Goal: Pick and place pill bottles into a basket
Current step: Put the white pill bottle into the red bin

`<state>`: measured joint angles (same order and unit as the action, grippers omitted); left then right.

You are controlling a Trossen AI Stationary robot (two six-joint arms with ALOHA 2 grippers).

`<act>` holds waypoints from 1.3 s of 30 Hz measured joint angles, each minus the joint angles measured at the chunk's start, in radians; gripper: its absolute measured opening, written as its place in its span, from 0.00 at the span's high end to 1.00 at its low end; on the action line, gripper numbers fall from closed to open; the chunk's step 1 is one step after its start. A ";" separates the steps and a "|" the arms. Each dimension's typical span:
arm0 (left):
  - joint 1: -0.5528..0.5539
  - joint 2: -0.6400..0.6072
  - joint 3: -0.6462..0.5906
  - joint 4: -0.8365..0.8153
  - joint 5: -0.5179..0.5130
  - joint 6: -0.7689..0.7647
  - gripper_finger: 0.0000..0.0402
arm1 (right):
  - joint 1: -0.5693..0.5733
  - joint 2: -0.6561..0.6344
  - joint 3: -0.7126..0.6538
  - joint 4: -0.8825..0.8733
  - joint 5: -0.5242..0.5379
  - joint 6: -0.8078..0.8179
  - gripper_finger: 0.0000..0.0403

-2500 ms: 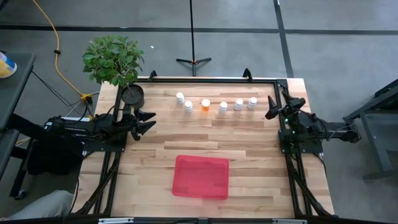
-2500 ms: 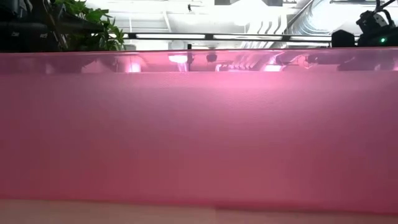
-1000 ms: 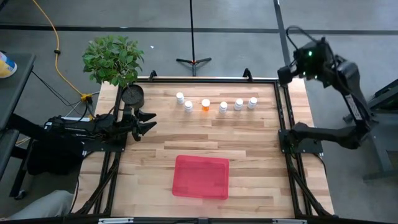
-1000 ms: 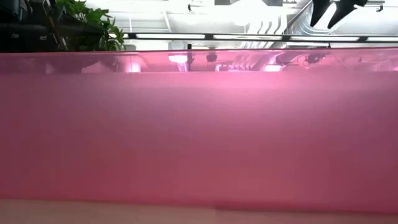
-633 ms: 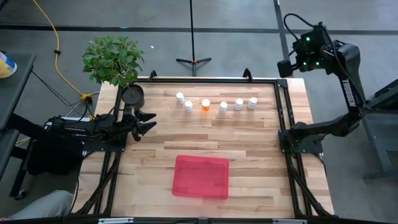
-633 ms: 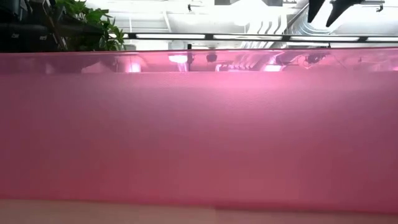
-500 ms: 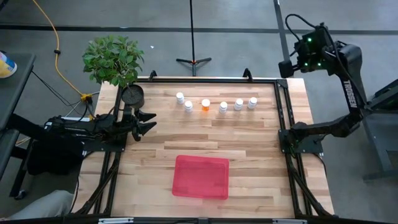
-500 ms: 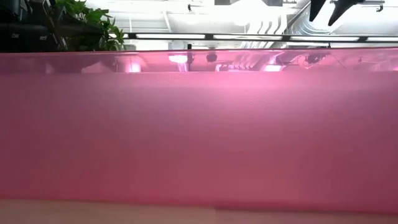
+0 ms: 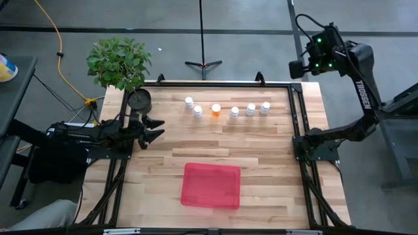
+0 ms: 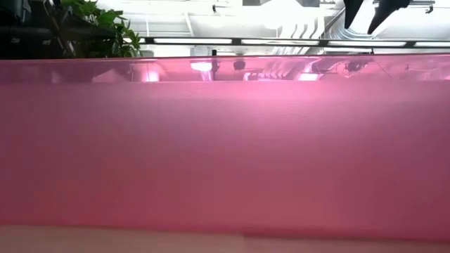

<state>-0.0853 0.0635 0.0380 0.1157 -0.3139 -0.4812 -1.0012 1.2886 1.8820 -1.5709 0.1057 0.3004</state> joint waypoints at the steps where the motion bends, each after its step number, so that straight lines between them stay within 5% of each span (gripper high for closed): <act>1: 0.000 0.000 0.000 -0.005 0.011 0.000 0.23 | 0.000 0.002 0.000 0.000 0.005 0.007 0.11; 18: 0.000 0.000 0.000 -0.041 0.081 0.000 0.23 | 0.000 0.022 -0.005 0.002 -0.008 0.089 0.11; 32: 0.000 0.000 0.000 -0.067 0.091 0.001 0.23 | 0.062 0.101 -0.432 0.062 -0.234 0.061 0.11; 39: 0.000 0.000 0.000 -0.066 0.091 0.001 0.23 | 0.091 0.179 -0.508 0.177 -0.247 0.060 0.11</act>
<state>-0.0856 0.0635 0.0380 0.0494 -0.2230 -0.4805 -0.9103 1.4677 1.3736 -1.3942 -0.1416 0.3600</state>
